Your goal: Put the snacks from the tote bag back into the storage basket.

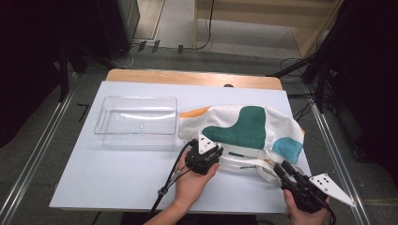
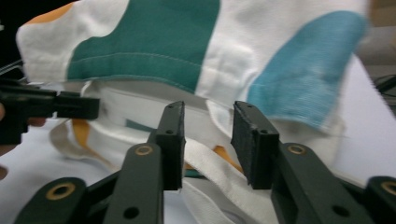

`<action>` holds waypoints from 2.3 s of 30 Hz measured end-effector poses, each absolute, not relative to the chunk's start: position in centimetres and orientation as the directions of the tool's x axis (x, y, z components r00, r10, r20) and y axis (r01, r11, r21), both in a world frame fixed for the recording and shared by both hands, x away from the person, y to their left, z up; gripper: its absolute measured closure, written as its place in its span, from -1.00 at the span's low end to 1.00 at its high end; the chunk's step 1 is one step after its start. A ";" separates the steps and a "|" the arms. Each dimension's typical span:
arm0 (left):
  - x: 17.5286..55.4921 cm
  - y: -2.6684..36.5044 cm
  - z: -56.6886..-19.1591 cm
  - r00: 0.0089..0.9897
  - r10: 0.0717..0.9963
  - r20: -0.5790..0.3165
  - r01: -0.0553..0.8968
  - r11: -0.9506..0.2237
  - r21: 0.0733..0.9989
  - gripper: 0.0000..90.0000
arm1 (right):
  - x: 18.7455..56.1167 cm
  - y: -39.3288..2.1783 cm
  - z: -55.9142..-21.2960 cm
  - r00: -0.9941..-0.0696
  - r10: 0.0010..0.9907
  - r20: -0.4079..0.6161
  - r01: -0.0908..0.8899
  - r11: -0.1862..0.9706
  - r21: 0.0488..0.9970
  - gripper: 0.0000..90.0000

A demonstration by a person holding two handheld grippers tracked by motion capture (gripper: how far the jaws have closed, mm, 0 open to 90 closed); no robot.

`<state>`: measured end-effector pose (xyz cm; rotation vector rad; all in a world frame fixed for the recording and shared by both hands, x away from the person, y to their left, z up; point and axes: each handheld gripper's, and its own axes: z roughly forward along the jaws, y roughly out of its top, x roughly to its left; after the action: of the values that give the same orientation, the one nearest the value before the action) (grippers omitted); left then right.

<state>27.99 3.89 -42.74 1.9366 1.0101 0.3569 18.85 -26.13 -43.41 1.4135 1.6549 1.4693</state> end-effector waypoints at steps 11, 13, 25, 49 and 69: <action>28.2 4.7 -38.3 0.699 0.692 -0.183 0.437 -0.210 0.875 0.96 | 18.5 -22.4 -43.5 -0.458 0.866 0.198 0.354 -0.027 0.935 0.76; 28.3 4.7 -37.8 0.700 0.690 -0.185 0.431 -0.203 0.879 0.97 | 18.5 -21.9 -43.6 -0.473 0.859 0.197 0.356 -0.019 0.934 0.79; 29.0 5.6 -35.0 0.716 0.674 -0.181 0.374 -0.151 0.915 0.97 | 20.5 -20.0 -45.7 -0.376 0.912 0.168 0.431 0.012 0.902 0.69; 29.7 6.9 -36.2 0.706 0.690 -0.159 0.371 -0.169 0.913 0.93 | 19.9 -25.1 -44.6 -0.315 0.919 0.235 0.384 -0.103 0.917 0.84; 29.2 7.2 -37.7 0.747 0.639 -0.185 0.386 -0.190 0.903 0.79 | 25.5 -16.3 -43.8 -0.487 0.872 0.047 0.345 0.143 0.928 0.96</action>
<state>29.15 7.23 -37.69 1.8122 0.7991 0.2782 25.48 -16.28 -43.77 1.1616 1.9088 1.3320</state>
